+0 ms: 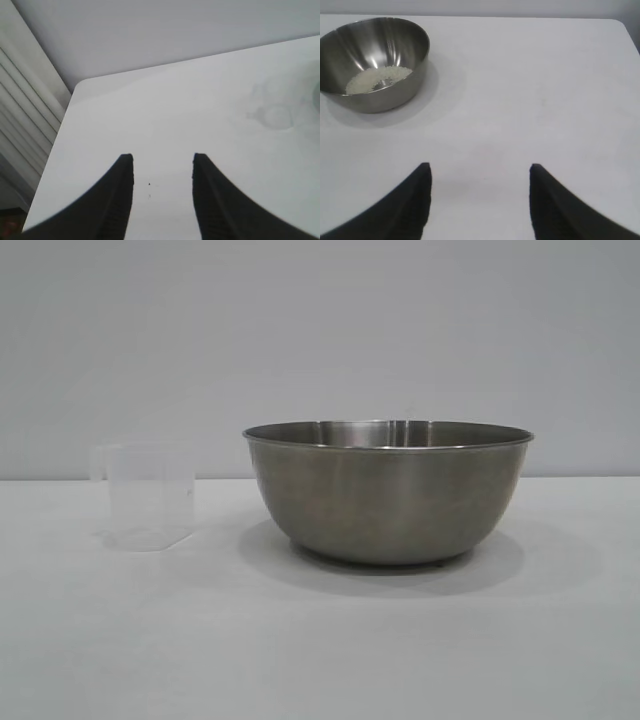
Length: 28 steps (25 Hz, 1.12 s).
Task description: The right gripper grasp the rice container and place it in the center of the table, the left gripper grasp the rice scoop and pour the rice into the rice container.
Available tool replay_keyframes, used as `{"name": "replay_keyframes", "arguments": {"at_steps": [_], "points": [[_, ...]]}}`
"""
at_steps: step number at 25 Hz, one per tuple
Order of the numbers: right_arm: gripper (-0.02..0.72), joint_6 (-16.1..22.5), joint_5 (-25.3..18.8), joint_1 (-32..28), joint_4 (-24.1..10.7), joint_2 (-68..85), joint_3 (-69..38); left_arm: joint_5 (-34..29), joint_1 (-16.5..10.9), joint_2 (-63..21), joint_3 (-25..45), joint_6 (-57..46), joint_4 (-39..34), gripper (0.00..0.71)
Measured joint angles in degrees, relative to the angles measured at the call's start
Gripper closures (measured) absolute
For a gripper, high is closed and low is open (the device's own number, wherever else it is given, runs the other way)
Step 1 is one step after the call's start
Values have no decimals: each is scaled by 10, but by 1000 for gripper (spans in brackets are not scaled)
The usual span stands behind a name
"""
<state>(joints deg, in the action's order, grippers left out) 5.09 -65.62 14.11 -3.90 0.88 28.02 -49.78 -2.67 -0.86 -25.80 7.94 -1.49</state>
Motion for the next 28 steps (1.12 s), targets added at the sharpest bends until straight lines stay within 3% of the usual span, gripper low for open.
{"name": "replay_keyframes", "arguments": {"at_steps": [15, 28], "points": [[290, 0, 0, 0, 1, 0, 0, -134, -1, -1, -23, -5, 5, 471], [290, 0, 0, 0, 1, 0, 0, -142, -1, -1, -19, -5, 6, 471]]}}
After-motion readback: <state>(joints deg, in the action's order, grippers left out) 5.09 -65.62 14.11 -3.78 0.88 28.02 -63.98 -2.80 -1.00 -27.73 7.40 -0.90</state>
